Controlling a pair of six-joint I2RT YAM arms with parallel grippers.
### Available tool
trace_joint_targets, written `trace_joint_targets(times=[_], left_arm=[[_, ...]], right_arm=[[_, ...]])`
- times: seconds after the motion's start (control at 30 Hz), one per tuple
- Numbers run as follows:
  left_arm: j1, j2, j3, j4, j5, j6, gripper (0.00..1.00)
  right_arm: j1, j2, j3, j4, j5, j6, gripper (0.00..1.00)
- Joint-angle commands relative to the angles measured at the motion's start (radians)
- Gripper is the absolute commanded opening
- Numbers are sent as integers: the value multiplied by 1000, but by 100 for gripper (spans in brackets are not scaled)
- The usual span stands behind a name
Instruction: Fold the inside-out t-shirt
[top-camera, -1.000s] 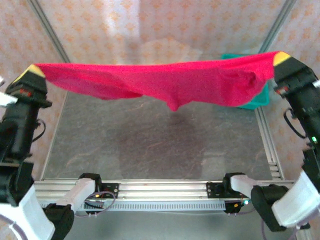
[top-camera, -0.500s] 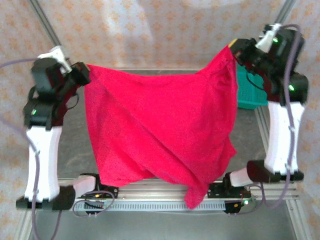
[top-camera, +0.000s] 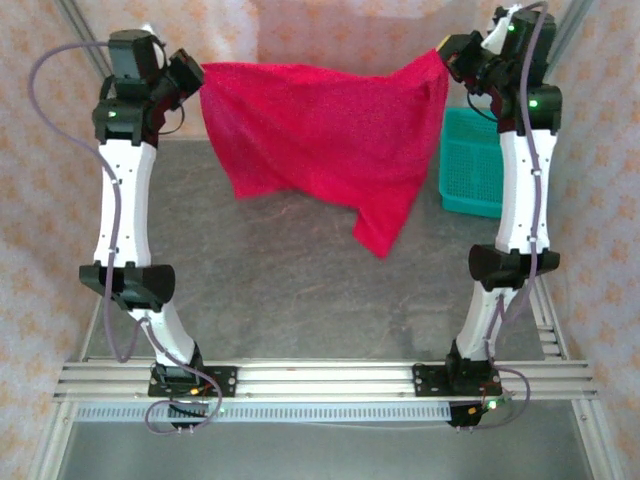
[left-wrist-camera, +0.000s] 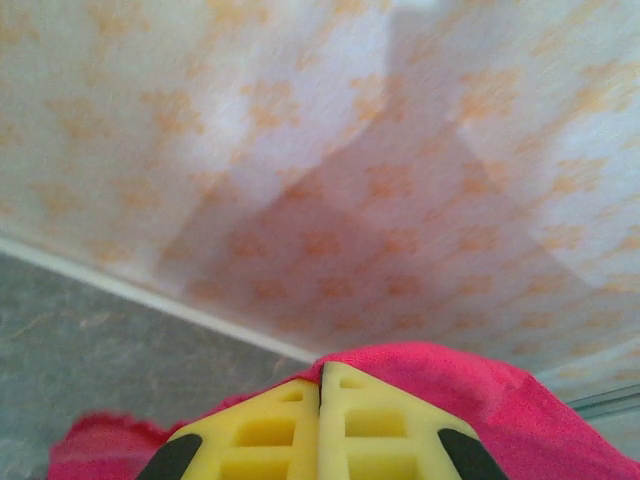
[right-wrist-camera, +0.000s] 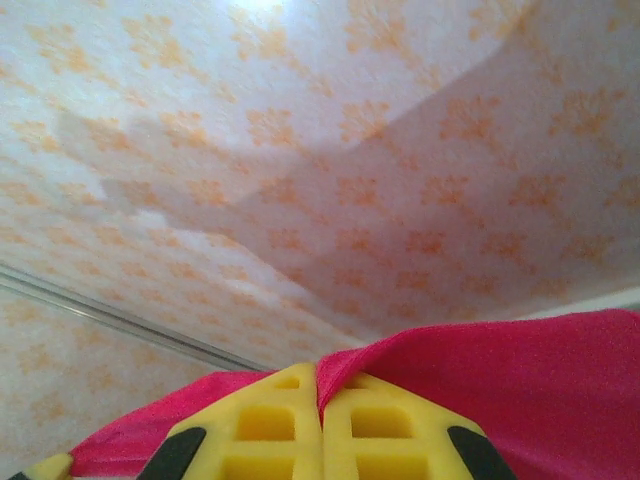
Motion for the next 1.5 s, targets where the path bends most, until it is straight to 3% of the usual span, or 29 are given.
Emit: trace_joint_targets(times=[0.0, 0.13, 0.3, 0.47, 0.6, 0.7, 0.87, 0.97, 1.07, 1.17, 1.27, 1.37, 1.47], left_arm=[[33, -93, 8, 48, 36, -13, 0], [37, -284, -337, 137, 14, 57, 0], [40, -547, -903, 223, -7, 121, 0], [38, -788, -1465, 291, -20, 64, 0], [37, -926, -1742, 282, -35, -59, 0], [38, -1007, -1845, 236, -79, -105, 0], [38, -1064, -1864, 144, -181, -132, 0], [38, -1066, -1852, 97, -217, -142, 0], [38, -1076, -1812, 32, -266, -173, 0], [38, -1112, -1738, -17, -330, -179, 51], [37, -1150, -1663, 6, -339, -155, 60], [18, -1134, -1589, 59, -336, -134, 55], [-21, -1015, -1549, 203, -241, -126, 51]], right_arm=[[-9, -106, 11, 83, -58, -54, 0], [1, -224, -222, 104, -136, -86, 0], [75, -510, -864, 312, -146, -80, 0], [178, -772, -1530, 500, -108, 21, 0], [236, -922, -1998, 713, -56, 199, 0], [239, -957, -2154, 700, -58, 218, 0], [242, -1059, -2300, 682, -37, 260, 0], [243, -1149, -2309, 616, -31, 265, 10], [243, -1251, -2244, 464, 22, 226, 52], [242, -1297, -2140, 360, 112, 190, 75], [242, -1191, -2031, 356, 195, 153, 79], [243, -981, -1918, 435, 221, 125, 74], [243, -721, -1791, 555, 215, 125, 67]])
